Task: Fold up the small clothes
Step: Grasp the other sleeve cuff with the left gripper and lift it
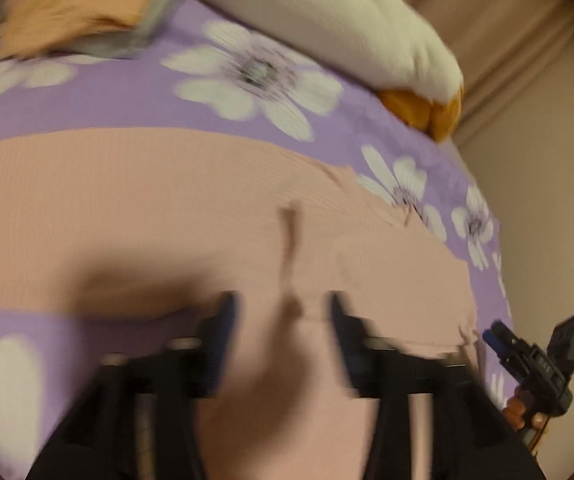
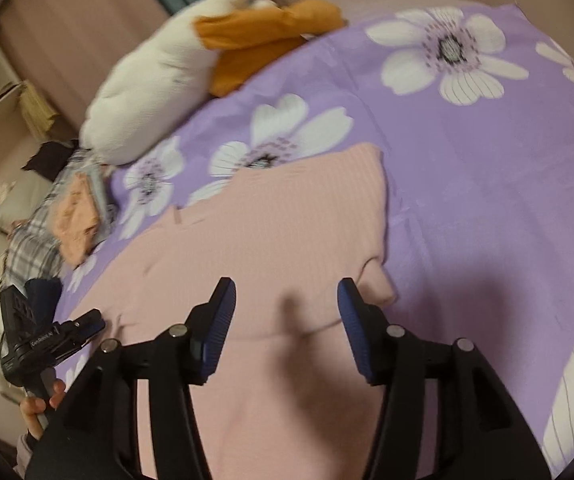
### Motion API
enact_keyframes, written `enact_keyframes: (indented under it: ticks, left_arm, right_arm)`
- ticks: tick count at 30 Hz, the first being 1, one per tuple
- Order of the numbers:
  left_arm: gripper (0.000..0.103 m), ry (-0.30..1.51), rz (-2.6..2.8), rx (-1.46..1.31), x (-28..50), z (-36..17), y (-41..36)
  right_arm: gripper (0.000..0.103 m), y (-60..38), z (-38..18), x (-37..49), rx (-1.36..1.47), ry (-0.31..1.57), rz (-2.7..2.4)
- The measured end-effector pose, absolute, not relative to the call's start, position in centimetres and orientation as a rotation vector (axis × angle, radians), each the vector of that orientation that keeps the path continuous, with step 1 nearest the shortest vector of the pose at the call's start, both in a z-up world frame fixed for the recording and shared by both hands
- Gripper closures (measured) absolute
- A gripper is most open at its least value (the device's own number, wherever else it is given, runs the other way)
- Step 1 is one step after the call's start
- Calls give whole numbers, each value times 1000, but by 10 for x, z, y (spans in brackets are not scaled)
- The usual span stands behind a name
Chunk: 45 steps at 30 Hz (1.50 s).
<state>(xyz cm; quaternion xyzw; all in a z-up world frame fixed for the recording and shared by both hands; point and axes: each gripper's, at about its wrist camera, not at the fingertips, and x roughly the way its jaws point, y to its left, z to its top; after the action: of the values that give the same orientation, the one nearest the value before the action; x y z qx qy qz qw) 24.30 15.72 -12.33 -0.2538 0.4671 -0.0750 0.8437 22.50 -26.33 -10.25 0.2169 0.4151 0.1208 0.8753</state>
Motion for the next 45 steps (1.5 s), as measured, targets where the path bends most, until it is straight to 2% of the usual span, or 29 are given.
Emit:
enact_keyframes:
  ticks: [1,11,16,22,24,25,26,27,28,36,41,45]
  left_arm:
    - [39,966,-126,-558,232,-121,171]
    - [39,758,205,-958,144,-137,338]
    - [39,625,214,-1190,140,-162,380]
    - [39,571,265,-1217,164,-161,397]
    - [47,585,305,-1192,163,-157,404]
    - [61,597,325,-1166,164,-155,407]
    - [83,632,346,-1116,169,-151,407]
    - [94,665,361,-1069,173,-148,403]
    - [99,680,365,-1037,173,-145,401]
    - [101,681,265,-740,209,-68,325]
    - [101,680,100,-585,246,-19,243]
    - [101,711,-14,-482,275,-6,171]
  right_arm:
    - [46,-261,-102,220,449,865,261]
    - [45,-235,-97,182,453,874,313]
    - [44,-220,-94,178,439,888,326]
    - [44,-210,-92,178,406,898,333]
    - [44,-211,-94,179,407,908,329]
    - [44,-211,-95,179,408,912,324]
    - [44,-212,-97,179,409,913,322]
    - [44,-213,-98,178,411,913,319]
    - [44,-214,-99,177,413,912,318]
    - [44,-227,-105,170,459,906,323]
    - [44,-239,-105,163,484,889,331]
    - [44,-255,-106,155,505,875,317]
